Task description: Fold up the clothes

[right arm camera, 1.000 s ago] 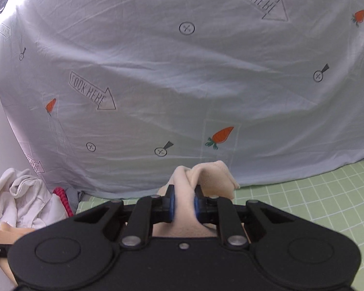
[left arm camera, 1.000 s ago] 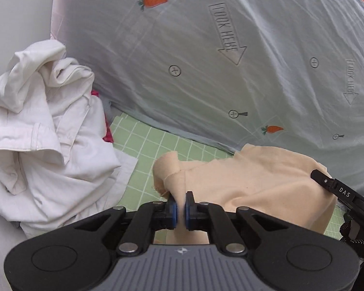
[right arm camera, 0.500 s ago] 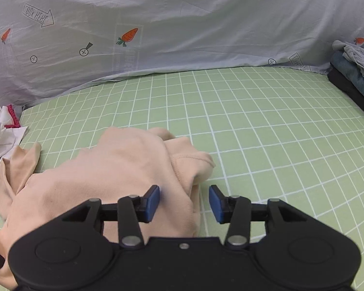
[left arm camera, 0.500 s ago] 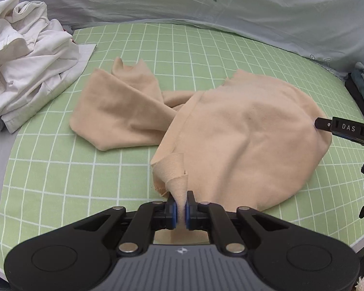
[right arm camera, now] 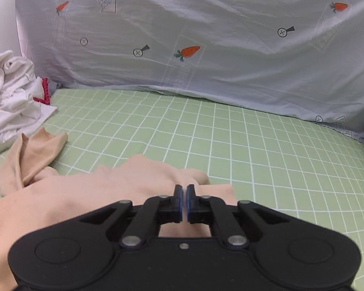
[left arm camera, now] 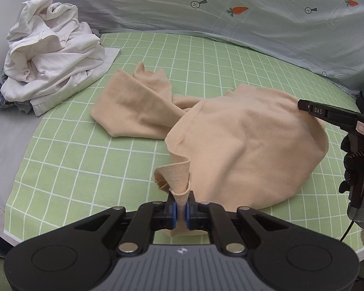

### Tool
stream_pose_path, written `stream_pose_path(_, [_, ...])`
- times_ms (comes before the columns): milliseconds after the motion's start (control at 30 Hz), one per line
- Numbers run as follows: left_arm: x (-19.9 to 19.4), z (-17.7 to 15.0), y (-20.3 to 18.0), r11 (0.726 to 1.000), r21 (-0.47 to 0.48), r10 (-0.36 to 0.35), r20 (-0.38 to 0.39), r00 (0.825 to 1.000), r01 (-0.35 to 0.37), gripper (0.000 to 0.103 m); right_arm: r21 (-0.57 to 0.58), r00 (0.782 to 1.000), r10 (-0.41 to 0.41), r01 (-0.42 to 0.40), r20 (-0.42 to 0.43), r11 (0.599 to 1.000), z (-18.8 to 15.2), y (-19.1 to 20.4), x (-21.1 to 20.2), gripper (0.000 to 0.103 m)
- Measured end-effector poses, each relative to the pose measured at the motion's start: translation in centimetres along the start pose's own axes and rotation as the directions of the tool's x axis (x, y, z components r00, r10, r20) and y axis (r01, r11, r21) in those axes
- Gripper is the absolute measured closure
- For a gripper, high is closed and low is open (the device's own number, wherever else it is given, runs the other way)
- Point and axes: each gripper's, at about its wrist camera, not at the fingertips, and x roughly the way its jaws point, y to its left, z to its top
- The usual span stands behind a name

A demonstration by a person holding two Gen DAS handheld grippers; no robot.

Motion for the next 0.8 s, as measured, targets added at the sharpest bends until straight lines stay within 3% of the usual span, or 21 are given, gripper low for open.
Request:
stream_pose_path(167, [-0.3, -1.3, -0.3, 1.000, -0.003, -0.003, -0.007, 1.000, 0.003, 0.096, 0.059, 0.998, -0.007, 0.003, 0.067, 0.998, -2.7, -2.4, -7.0, 0.100])
stream_pose_path(300, [0.1, -2.8, -0.7, 1.000, 0.009, 0.015, -0.046, 0.999, -0.015, 0.096, 0.122, 1.000, -0.009, 0.009, -0.002, 0.992, -6.8, -4.1, -10.0, 0.101])
stream_pose_path(467, [0.8, -4.9, -1.2, 0.998, 0.028, 0.059, -0.120, 0.991, -0.056, 0.094, 0.136, 0.985, 0.005, 0.018, -0.172, 0.991, -12.0, -4.4, -10.1, 0.102])
stream_pose_path(567, [0.4, -5.5, -1.6, 0.997, 0.049, 0.070, -0.120, 0.990, -0.064, 0.090, 0.128, 0.985, -0.008, 0.031, -0.175, 0.991, -12.2, -4.6, -10.7, 0.101])
stream_pose_path(600, [0.0, -5.6, -1.5, 0.997, 0.047, 0.060, -0.112, 0.992, -0.055, 0.086, 0.136, 0.988, -0.012, 0.033, -0.155, 0.990, -11.7, -4.8, -11.0, 0.099])
stream_pose_path(667, [-1.1, -5.3, -1.2, 0.999, 0.025, 0.025, -0.089, 0.996, -0.023, 0.082, 0.162, 0.994, -0.021, 0.039, -0.112, 0.986, -10.7, -5.4, -11.4, 0.082])
stream_pose_path(700, [-1.8, -5.0, -0.8, 1.000, 0.006, 0.006, -0.074, 0.997, -0.006, 0.080, 0.175, 0.995, -0.024, 0.040, -0.092, 0.984, -10.0, -5.7, -11.5, 0.067])
stream_pose_path(733, [-2.4, -4.6, -0.4, 1.000, -0.016, -0.010, -0.056, 0.998, 0.009, 0.079, 0.189, 0.997, -0.028, 0.041, -0.072, 0.981, -9.4, -6.0, -11.5, 0.062])
stream_pose_path(800, [-3.4, -3.5, 0.7, 0.997, -0.070, -0.030, -0.017, 0.999, 0.029, 0.078, 0.206, 0.999, -0.029, 0.038, -0.046, 0.978, -8.2, -6.3, -11.3, 0.061])
